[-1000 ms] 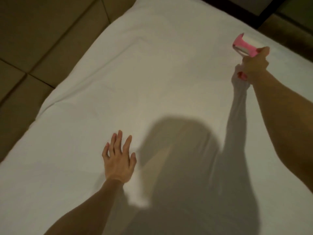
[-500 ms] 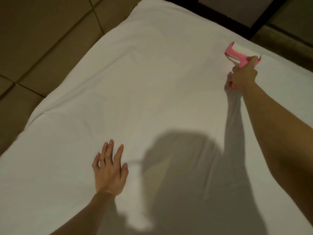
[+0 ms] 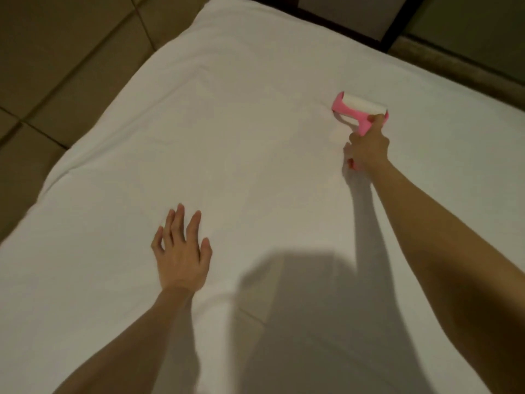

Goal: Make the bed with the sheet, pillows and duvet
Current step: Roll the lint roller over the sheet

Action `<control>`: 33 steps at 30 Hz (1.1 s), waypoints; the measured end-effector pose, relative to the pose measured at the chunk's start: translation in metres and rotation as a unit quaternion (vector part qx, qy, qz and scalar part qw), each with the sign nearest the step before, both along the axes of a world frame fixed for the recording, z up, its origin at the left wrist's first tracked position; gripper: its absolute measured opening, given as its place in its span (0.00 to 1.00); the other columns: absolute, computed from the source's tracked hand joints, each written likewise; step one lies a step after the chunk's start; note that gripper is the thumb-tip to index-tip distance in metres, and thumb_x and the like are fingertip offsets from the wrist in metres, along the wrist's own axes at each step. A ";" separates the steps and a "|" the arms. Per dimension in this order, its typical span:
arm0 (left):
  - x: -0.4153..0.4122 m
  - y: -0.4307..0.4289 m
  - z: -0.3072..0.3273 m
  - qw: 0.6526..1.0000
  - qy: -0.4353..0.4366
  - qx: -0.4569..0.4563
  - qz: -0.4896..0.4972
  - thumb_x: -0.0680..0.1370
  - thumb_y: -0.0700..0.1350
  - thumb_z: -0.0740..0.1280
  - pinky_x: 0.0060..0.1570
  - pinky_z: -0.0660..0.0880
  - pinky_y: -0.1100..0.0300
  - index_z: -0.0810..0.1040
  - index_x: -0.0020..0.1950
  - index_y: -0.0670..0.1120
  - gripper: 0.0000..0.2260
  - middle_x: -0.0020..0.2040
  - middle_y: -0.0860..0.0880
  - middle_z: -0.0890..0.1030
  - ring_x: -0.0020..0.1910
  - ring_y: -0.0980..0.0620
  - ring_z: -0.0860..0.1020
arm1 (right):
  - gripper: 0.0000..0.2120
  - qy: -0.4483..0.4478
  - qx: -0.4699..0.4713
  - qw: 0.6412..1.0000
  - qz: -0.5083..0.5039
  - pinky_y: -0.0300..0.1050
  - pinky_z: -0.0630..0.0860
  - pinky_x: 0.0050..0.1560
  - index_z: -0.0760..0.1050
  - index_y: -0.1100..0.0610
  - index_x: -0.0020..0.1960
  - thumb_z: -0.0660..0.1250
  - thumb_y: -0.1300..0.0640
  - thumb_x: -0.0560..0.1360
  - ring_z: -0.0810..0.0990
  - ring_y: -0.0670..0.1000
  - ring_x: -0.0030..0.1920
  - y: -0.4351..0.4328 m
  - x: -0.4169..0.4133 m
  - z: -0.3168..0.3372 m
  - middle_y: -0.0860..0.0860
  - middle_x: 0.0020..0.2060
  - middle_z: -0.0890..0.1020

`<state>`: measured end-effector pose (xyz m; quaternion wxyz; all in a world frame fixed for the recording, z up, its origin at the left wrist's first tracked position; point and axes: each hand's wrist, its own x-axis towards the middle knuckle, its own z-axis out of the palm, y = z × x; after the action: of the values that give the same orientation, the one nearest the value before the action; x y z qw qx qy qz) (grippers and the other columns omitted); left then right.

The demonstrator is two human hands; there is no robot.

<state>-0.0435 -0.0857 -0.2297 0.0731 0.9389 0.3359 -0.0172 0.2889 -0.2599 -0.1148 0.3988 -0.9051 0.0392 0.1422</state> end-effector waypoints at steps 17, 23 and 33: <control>-0.022 0.001 0.038 0.995 -0.004 -0.067 -0.068 0.82 0.52 0.50 0.74 0.47 0.50 0.54 0.78 0.53 0.23 0.79 0.51 0.51 0.78 0.48 0.47 | 0.29 0.013 -0.104 0.994 0.018 0.50 0.73 0.42 0.54 0.50 0.74 0.59 0.62 0.75 0.76 0.59 0.42 -0.072 -0.205 -0.004 0.58 0.44 0.74; -0.086 -0.004 0.062 0.974 0.003 -0.095 -0.207 0.78 0.49 0.51 0.71 0.59 0.51 0.67 0.72 0.44 0.24 0.75 0.45 0.65 0.73 0.45 0.63 | 0.35 0.053 -0.127 0.990 0.034 0.58 0.79 0.47 0.52 0.51 0.75 0.63 0.65 0.73 0.80 0.64 0.47 -0.098 -0.279 0.010 0.64 0.50 0.78; -0.203 -0.036 0.090 0.963 0.016 -0.167 -0.212 0.77 0.43 0.57 0.54 0.71 0.52 0.76 0.55 0.44 0.11 0.59 0.47 0.77 0.55 0.43 0.76 | 0.30 0.124 -0.156 0.979 0.051 0.53 0.78 0.40 0.55 0.55 0.72 0.62 0.65 0.74 0.78 0.60 0.41 -0.135 -0.395 0.040 0.60 0.44 0.75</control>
<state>-0.2460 -0.1214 -0.1395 0.2178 0.9628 0.1229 -0.1029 -0.1065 -0.3949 -0.0750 0.2372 -0.9324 0.0639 0.2653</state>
